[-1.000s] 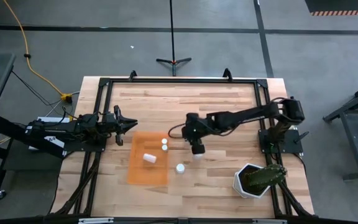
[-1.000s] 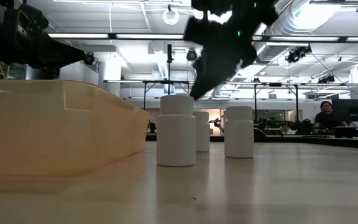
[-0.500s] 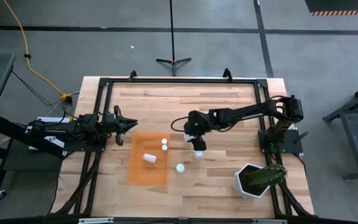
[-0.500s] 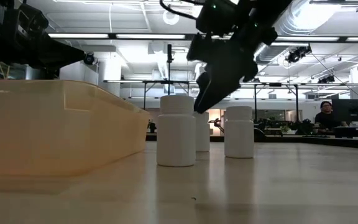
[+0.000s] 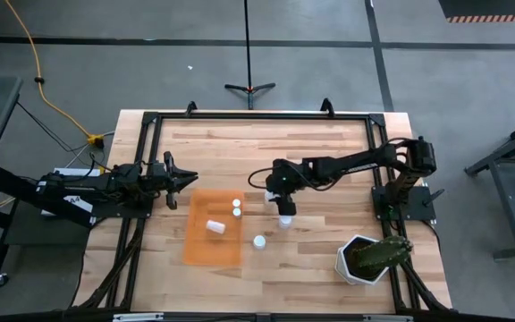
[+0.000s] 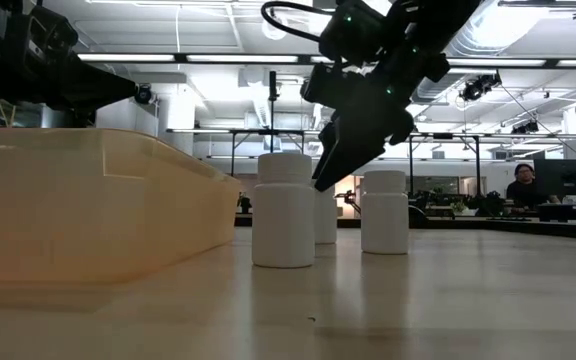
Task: Pick and place pill bottles into a basket
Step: Put the top white pill bottle into the orange bin
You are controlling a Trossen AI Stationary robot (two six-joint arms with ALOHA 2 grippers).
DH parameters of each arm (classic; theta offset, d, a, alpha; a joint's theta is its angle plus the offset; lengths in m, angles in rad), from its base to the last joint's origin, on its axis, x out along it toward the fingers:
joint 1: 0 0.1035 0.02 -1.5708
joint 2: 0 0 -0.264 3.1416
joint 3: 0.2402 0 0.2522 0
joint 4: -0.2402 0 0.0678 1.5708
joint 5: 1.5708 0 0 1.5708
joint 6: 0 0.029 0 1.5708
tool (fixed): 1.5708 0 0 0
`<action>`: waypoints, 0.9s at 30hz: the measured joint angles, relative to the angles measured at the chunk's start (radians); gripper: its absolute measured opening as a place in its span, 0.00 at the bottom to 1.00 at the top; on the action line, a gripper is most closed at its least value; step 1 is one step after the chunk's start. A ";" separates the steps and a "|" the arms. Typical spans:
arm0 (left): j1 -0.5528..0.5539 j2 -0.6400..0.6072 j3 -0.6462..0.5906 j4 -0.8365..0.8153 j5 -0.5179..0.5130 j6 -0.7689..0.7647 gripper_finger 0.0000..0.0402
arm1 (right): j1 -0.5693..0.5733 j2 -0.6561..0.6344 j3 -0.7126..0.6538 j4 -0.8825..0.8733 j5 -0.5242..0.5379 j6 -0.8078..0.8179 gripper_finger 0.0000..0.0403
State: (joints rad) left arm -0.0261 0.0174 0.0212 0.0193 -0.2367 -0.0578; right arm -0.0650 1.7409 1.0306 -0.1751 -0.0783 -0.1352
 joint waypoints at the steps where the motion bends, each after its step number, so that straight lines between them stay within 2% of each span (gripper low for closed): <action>1: 0.000 0.000 0.000 0.000 0.001 0.000 0.22 | 0.000 0.000 0.000 0.000 -0.002 0.000 0.56; 11: 0.000 0.000 0.000 0.000 0.003 0.000 0.22 | 0.000 0.000 0.000 -0.003 -0.034 0.001 0.39; 14: 0.000 0.000 0.000 0.000 0.003 0.000 0.22 | 0.000 0.001 0.000 -0.007 -0.046 0.000 0.37; 16: 0.000 0.000 0.000 0.000 0.003 0.000 0.22 | 0.000 0.010 0.001 -0.001 -0.049 -0.001 0.38; 23: 0.000 0.000 0.000 0.000 0.002 0.000 0.22 | 0.000 0.061 -0.002 0.001 -0.029 0.001 0.56; 27: 0.000 0.000 0.000 0.000 0.001 0.000 0.22 | 0.000 0.062 0.000 0.017 -0.018 0.002 0.57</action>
State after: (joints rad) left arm -0.0263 0.0171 0.0212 0.0193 -0.2361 -0.0578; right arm -0.0647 1.8027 1.0309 -0.1582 -0.0960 -0.1333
